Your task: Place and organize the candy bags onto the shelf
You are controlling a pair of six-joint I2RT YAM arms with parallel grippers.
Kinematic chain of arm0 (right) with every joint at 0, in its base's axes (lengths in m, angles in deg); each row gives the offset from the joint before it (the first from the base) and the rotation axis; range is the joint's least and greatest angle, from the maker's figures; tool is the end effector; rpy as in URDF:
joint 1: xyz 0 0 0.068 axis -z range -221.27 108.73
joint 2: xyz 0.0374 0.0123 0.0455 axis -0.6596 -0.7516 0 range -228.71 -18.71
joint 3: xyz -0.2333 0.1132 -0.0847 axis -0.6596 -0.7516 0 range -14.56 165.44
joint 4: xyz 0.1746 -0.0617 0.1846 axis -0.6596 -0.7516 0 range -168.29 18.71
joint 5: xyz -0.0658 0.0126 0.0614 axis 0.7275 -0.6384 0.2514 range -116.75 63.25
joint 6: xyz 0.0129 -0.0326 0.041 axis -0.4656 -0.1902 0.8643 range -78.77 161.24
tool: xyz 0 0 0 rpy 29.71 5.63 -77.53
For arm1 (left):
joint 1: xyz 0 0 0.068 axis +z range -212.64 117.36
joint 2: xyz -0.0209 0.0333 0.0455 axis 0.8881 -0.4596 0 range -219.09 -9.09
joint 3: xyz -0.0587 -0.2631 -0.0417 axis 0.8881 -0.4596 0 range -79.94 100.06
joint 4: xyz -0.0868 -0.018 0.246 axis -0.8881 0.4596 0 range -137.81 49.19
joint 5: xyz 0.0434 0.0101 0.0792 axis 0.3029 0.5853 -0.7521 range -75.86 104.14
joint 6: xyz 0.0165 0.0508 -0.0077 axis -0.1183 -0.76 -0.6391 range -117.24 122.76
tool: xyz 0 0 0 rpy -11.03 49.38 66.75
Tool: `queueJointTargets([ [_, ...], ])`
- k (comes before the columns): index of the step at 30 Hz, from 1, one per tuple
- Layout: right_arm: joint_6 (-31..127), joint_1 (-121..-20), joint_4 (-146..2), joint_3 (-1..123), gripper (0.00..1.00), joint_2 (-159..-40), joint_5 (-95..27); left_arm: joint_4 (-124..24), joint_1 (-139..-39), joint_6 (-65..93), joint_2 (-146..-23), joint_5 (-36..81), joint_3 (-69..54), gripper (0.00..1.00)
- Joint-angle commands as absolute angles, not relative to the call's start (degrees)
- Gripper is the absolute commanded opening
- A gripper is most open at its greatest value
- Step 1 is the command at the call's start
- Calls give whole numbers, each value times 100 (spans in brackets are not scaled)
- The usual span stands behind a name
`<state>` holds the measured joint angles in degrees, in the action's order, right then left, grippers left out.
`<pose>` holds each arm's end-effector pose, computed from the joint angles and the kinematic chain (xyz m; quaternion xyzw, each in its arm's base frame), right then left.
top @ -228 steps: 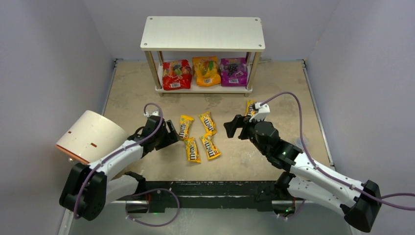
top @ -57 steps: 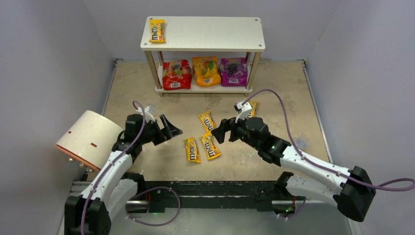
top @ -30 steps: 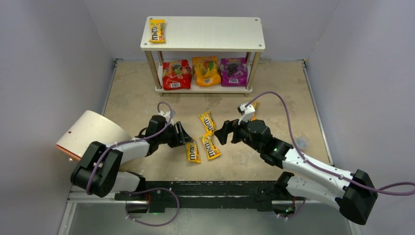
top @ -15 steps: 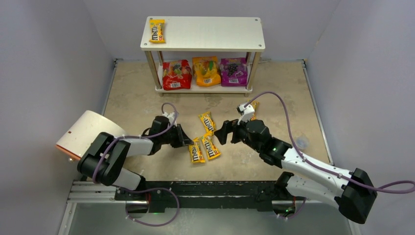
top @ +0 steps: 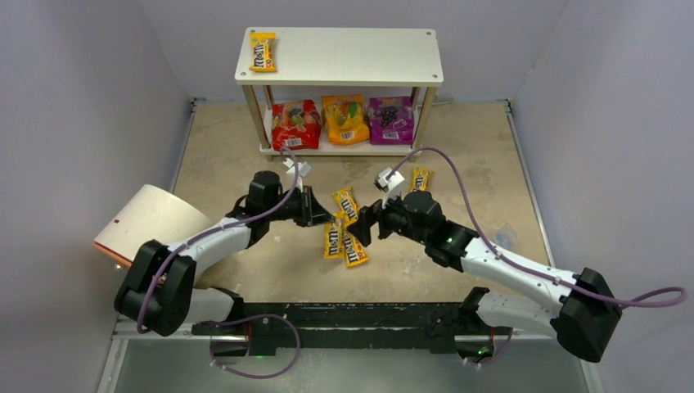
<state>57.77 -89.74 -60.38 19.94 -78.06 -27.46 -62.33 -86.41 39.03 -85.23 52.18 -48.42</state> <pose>0.1583 0.1795 0.2657 -0.2204 0.7562 0.3352 0.5169 0.2305 -0.1255 0.1892 0.0726 0.8320 -0.4807 0.2674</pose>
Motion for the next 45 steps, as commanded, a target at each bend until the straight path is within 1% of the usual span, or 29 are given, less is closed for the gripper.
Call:
queueJointTargets([
  [1,5358,-8977,-6225,2761,97,-8280,-3935,-6448,-8719,3198,-8224,6403,-4596,2],
  [4,5301,-8973,-6361,2931,94,-8565,-4408,-6827,-8865,3132,-8110,6640,-4628,2],
  [7,5165,-8970,-6395,2937,92,-8597,-4638,-7284,-9032,3082,-8057,7163,-4681,2],
  [8,5033,-8972,-6422,2912,91,-8568,-4715,-7496,-9089,3122,-8050,7397,-4714,0],
  [10,4674,-8975,-6589,2844,90,-8456,-4916,-7889,-9241,3246,-8017,7667,-4784,0],
  [14,4172,-8976,-6590,2556,88,-8094,-5475,-8126,-9667,3113,-7902,7716,-4874,0],
  [15,4154,-8976,-6537,2498,84,-8019,-5592,-8141,-9764,3069,-7904,7742,-4874,0],
  [16,4150,-8974,-6514,2462,74,-7960,-5774,-8146,-9842,3039,-7913,7754,-4860,0],
  [17,4150,-8972,-6563,2467,67,-7920,-5946,-8154,-9889,3028,-7920,7751,-4853,0],
  [19,3857,-8976,-6794,2526,58,-7848,-6263,-8242,-9922,3042,-7947,7751,-4868,0],
  [22,3577,-8970,-7269,2596,54,-7759,-6530,-8289,-9927,3036,-7949,7714,-4861,0],
  [27,3474,-8978,-7460,2451,53,-7528,-6774,-8173,-9924,2931,-7895,7661,-4848,0],
  [30,3499,-8978,-7309,2426,40,-7467,-6834,-8233,-9929,2951,-7905,7726,-4838,0],
  [36,3457,-8978,-7437,2482,4,-7492,-6802,-8231,-9923,2928,-7739,7610,-4876,0],
  [37,3456,-8972,-7463,2482,0,-7502,-6812,-8187,-9924,2930,-7669,7546,-4881,9],
  [39,3463,-8977,-7499,2499,0,-7507,-6785,-8028,-9913,2923,-7482,7307,-4845,52],
  [40,3475,-8973,-7529,2506,0,-7503,-6729,-7886,-9915,2892,-7378,7098,-4809,71],
  [41,3512,-8972,-7564,2521,0,-7489,-6715,-7717,-9913,2821,-7250,6899,-4785,78],
  [42,3597,-8975,-7587,2525,0,-7464,-6680,-7538,-9919,2817,-7121,6628,-4766,82],
  [43,3741,-8977,-7557,2545,0,-7442,-6488,-7384,-9920,2816,-7001,6360,-4769,84],
  [45,4038,-8970,-7429,2567,0,-7348,-6050,-7130,-9913,2884,-6755,5929,-4795,86],
])
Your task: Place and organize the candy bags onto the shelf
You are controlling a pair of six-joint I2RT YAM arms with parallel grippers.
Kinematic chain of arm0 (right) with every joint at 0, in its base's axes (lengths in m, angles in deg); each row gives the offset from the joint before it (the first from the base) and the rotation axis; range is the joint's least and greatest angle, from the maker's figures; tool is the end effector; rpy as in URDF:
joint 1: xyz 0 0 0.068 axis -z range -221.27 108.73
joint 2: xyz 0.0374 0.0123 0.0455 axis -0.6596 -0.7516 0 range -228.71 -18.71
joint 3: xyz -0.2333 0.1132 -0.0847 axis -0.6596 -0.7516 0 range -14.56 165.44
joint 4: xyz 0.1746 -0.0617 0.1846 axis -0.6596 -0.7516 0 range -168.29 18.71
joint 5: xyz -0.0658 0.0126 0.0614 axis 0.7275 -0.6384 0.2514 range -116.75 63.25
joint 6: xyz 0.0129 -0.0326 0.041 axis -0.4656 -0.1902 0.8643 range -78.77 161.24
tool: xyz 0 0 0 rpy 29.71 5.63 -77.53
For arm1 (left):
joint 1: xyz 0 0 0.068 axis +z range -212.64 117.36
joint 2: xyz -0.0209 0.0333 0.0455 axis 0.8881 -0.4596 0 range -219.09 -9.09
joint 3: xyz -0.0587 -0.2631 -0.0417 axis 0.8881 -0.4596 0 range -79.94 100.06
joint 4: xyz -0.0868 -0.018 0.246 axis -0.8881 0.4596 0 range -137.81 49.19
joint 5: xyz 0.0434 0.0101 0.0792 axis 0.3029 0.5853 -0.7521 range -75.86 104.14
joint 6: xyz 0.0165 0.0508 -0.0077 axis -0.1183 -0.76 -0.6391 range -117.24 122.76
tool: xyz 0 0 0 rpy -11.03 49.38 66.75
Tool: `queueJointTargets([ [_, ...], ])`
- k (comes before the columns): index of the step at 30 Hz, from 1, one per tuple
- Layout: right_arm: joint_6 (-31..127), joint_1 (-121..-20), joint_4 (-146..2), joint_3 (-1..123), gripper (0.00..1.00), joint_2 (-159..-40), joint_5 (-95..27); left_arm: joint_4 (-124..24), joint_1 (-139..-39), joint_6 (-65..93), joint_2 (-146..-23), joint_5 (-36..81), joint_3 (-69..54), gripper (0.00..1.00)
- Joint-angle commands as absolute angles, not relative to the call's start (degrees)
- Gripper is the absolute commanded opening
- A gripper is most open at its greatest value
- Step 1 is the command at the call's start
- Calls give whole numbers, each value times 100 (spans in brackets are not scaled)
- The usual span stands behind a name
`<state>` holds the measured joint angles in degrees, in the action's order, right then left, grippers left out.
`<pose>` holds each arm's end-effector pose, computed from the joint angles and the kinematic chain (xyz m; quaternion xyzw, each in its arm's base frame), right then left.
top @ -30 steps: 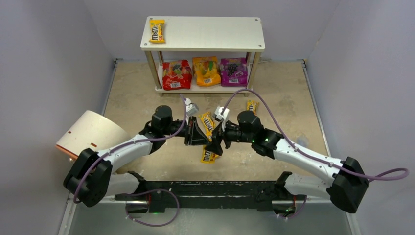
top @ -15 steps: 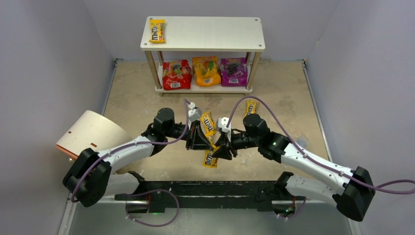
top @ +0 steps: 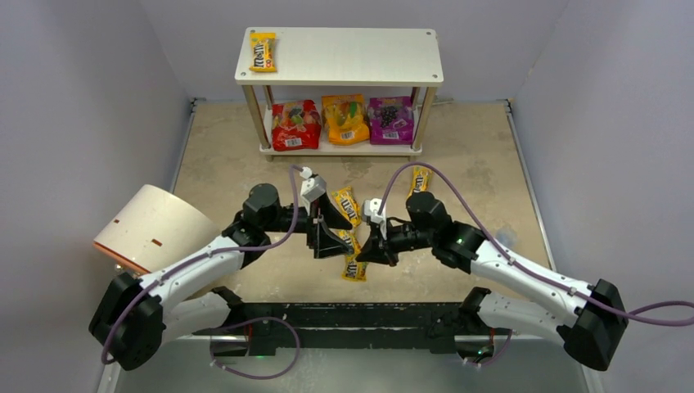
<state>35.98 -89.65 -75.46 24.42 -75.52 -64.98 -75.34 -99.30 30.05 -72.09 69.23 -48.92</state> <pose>0.1307 0.1803 0.2783 -0.5168 0.6164 0.4467 0.3916 0.1701 -0.1631 0.2625 0.3662 0.6230 -0.6068 0.3310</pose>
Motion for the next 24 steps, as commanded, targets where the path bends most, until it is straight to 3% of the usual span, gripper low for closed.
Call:
queueJointTargets([
  [1,4348,-8977,-7328,2588,0,-7282,-5739,-7037,-9911,2907,-6623,5761,-4826,88],
  [8,6330,-8977,-5981,2775,0,-6627,-3695,-6651,-9900,3131,-5765,4631,-5186,89],
  [17,6993,-8978,-4577,2464,0,-5907,-3446,-7222,-9872,3469,-5134,4095,-5458,89],
  [24,7303,-8970,-4141,2525,0,-6107,-4014,-9176,-9829,4373,-5842,4958,-5629,81],
])
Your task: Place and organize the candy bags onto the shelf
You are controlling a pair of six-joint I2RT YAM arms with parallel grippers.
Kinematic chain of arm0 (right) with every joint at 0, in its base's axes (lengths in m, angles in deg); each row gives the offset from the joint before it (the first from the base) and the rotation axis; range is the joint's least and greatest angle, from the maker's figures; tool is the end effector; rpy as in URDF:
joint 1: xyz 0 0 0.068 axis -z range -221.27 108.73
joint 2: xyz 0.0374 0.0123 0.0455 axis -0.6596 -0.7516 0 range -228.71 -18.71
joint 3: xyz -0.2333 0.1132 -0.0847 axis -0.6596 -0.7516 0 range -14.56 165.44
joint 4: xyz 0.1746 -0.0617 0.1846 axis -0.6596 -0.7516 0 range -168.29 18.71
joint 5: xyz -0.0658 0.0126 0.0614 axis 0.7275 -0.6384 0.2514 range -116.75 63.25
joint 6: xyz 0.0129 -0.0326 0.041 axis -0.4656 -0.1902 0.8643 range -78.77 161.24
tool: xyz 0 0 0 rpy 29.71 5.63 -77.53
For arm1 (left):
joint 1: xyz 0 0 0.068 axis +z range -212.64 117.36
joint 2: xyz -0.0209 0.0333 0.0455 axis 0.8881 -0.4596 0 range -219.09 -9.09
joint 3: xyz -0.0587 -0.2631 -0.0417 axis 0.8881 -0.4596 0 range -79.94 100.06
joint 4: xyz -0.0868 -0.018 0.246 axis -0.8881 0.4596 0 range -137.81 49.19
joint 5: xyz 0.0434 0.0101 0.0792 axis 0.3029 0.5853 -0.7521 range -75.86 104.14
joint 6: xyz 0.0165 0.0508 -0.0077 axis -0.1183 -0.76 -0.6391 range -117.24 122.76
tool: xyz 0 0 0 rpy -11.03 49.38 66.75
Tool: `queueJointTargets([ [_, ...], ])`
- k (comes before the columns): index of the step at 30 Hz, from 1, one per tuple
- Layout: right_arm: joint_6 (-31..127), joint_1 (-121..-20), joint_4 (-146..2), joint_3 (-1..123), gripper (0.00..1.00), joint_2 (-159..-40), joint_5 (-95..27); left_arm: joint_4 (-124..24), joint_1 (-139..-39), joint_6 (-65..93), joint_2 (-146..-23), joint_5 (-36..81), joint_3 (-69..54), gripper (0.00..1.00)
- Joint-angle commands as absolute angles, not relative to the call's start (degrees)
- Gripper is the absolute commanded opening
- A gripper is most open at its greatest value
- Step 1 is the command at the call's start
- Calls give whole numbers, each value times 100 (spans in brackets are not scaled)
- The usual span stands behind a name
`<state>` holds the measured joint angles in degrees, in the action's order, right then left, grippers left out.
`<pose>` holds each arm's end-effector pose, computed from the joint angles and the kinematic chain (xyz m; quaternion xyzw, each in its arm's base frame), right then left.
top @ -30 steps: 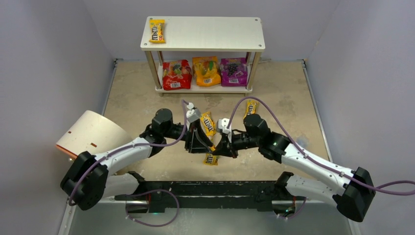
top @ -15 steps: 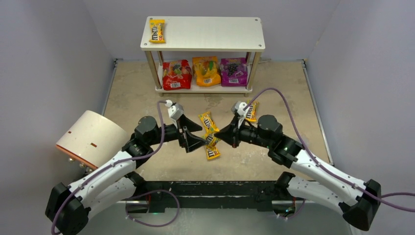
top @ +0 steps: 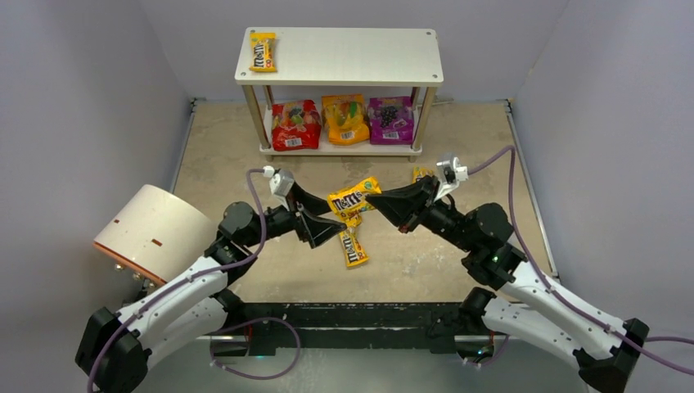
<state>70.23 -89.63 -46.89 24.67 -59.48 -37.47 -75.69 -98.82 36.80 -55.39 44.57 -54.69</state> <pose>0.1060 0.1292 0.3816 -0.1694 0.5296 0.5588 0.6153 0.1441 -0.1278 0.2848 0.2083 0.6367 -0.5576 0.4902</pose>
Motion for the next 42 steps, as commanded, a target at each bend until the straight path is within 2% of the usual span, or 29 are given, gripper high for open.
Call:
queueJointTargets([
  [1,7297,-8974,-4181,2552,0,-6153,-4044,-9551,-9820,4531,-5936,5051,-5689,79],
  [4,7318,-8971,-4217,2499,0,-6191,-4141,-10428,-9768,4915,-6157,5322,-5836,72],
  [7,7288,-8974,-4262,2432,0,-6112,-4035,-11114,-9696,5267,-6332,5669,-5928,70],
  [12,7141,-8973,-4345,2377,0,-6002,-4106,-11688,-9598,5636,-6359,5665,-6085,66],
  [14,7148,-8974,-4386,2324,0,-5964,-4074,-11857,-9577,5753,-6350,5642,-6106,60],
  [20,7177,-8973,-4265,2218,0,-5956,-4022,-11886,-9559,5831,-6349,5555,-6088,34],
  [22,7173,-8970,-4296,2227,0,-5966,-3999,-11832,-9556,5828,-6349,5554,-6075,22],
  [24,7151,-8974,-4317,2236,0,-5975,-3957,-11639,-9555,5787,-6318,5537,-6034,1],
  [28,7160,-8971,-4393,2234,0,-5961,-3687,-11288,-9559,5720,-6188,5307,-6029,0],
  [29,7158,-8970,-4469,2252,5,-5944,-3553,-11235,-9564,5720,-6132,5219,-6022,0],
  [30,7151,-8971,-4567,2264,15,-5922,-3407,-11149,-9558,5704,-6059,5125,-6011,0],
  [31,7126,-8971,-4695,2281,29,-5890,-3217,-10874,-9553,5693,-5960,4940,-5981,0],
  [32,7100,-8970,-4858,2300,49,-5843,-3013,-10570,-9551,5649,-5840,4735,-5926,0],
  [34,7057,-8972,-5128,2294,82,-5694,-2432,-9778,-9559,5529,-5594,4121,-5755,0],
  [35,7060,-8970,-5260,2271,92,-5604,-2134,-9333,-9555,5460,-5493,3751,-5629,0],
  [36,7098,-8977,-5397,2250,98,-5510,-1797,-8866,-9557,5403,-5415,3341,-5483,0],
  [37,7159,-8976,-5547,2219,99,-5403,-1453,-8565,-9557,5376,-5380,3026,-5339,0],
  [42,6971,-8978,-5986,2010,99,-4893,-387,-7341,-9538,5036,-5869,1938,-4049,0],
])
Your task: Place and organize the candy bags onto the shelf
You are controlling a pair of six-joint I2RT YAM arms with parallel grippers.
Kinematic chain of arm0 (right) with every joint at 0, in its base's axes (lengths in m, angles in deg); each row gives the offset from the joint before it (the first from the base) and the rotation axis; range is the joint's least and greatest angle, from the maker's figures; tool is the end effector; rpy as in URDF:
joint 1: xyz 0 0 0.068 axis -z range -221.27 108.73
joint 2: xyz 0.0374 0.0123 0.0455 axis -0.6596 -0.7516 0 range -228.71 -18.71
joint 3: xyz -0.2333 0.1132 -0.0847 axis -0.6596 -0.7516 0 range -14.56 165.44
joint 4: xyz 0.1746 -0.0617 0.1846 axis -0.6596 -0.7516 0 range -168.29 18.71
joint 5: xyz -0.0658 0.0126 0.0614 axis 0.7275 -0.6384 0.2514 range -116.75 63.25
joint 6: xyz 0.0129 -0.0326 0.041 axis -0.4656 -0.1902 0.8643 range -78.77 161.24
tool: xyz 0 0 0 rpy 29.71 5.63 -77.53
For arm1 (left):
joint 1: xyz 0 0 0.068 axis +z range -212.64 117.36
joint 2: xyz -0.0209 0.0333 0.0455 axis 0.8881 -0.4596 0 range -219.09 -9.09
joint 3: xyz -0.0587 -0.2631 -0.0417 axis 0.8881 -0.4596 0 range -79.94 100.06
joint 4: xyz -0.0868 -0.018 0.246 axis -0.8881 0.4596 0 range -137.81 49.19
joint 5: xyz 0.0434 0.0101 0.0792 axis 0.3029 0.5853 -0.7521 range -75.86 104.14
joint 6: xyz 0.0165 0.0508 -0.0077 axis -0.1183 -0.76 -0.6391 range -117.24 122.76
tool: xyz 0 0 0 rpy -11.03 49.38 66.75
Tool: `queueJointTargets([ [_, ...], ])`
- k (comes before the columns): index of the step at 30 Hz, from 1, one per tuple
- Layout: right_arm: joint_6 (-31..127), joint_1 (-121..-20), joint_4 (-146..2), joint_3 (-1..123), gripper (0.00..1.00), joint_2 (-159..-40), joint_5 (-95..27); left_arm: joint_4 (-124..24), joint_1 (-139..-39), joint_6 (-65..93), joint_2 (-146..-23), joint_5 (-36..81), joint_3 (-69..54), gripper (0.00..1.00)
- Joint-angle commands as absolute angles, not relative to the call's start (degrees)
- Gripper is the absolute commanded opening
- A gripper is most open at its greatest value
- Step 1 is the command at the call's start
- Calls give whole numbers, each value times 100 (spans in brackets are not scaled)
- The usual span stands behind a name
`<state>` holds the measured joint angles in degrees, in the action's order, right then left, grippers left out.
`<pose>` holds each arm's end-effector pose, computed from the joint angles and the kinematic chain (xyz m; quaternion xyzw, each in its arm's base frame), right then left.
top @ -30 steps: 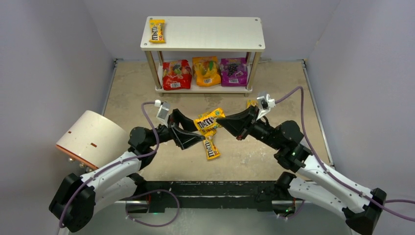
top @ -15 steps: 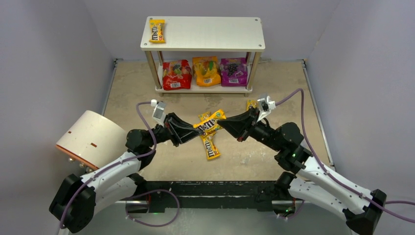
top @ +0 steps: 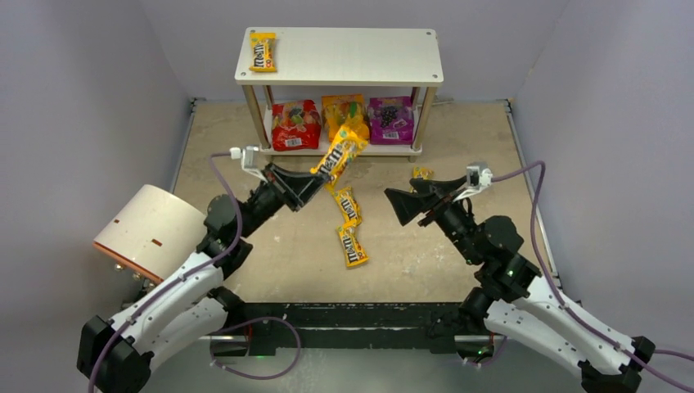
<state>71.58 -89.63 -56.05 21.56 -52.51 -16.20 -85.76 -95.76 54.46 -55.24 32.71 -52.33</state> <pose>0.1025 0.1055 0.3631 -0.0189 0.5927 0.4674 0.6556 0.1530 -0.1134 0.3187 0.0380 0.5840 -0.6121 0.5318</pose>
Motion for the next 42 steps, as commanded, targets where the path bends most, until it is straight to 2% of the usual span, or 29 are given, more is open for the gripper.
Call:
queueJointTargets([
  [1,6914,-8973,-6039,1969,99,-4811,-329,-6904,-9513,5025,-6118,1702,-3619,0],
  [4,6826,-8977,-6343,1935,99,-4659,-144,-6184,-9164,5018,-7009,1605,-2377,0],
  [9,6686,-8972,-6740,2000,99,-4552,-51,-6403,-8230,5678,-8387,2058,-996,0],
  [15,6520,-8976,-7054,2035,99,-4522,185,-5316,-8088,5502,-9583,1805,832,0],
  [24,6364,-8976,-7474,2107,99,-4549,305,-4498,-8067,5542,-9818,557,1443,0],
  [31,6335,-8973,-7458,2040,99,-4482,293,-3395,-7923,5432,-10479,1065,2602,0],
  [42,6288,-8975,-7481,2028,99,-4487,290,-3240,-7846,5449,-10920,933,2977,0],
])
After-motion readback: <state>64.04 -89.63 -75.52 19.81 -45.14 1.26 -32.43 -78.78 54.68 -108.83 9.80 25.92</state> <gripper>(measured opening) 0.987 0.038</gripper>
